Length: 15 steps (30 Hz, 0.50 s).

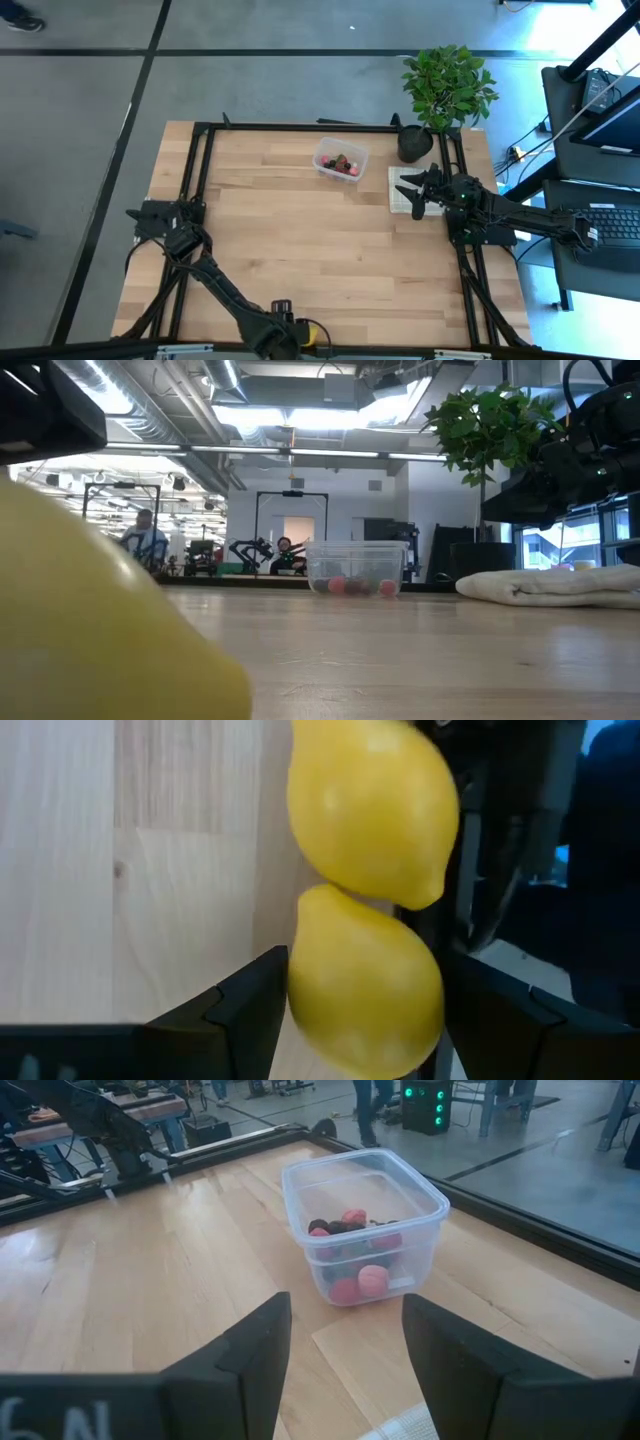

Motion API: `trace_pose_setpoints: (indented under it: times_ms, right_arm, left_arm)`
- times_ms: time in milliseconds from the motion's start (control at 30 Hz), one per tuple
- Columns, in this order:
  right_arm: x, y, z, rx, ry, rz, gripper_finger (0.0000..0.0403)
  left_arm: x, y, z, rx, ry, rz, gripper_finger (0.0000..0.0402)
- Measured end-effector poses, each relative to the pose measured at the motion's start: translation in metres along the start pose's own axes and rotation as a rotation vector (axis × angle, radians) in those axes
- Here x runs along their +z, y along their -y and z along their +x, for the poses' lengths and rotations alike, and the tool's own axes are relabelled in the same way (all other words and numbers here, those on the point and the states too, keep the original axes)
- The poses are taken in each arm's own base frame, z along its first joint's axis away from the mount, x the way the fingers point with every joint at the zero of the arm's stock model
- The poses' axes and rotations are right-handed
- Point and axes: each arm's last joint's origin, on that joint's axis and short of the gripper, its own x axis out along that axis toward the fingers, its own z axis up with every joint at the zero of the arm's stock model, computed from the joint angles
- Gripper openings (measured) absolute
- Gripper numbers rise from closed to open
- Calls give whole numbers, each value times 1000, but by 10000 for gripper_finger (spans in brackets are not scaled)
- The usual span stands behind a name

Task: Pick and placing Produce into tupperware
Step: Put the left lemon into the transparent container

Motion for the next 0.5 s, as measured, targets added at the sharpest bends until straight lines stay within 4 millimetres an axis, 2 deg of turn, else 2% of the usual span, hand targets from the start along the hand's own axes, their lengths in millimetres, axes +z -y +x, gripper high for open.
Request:
trace_pose_setpoints:
  times_ms: [333, 500]
  right_arm:
    - [0, 0, 0, 0, -1, 0, 195]
    - [0, 0, 0, 0, 0, 0, 195]
  left_arm:
    - [-1, -1, 0, 9, -13, 2, 233]
    - [-1, -1, 0, 9, -13, 2, 209]
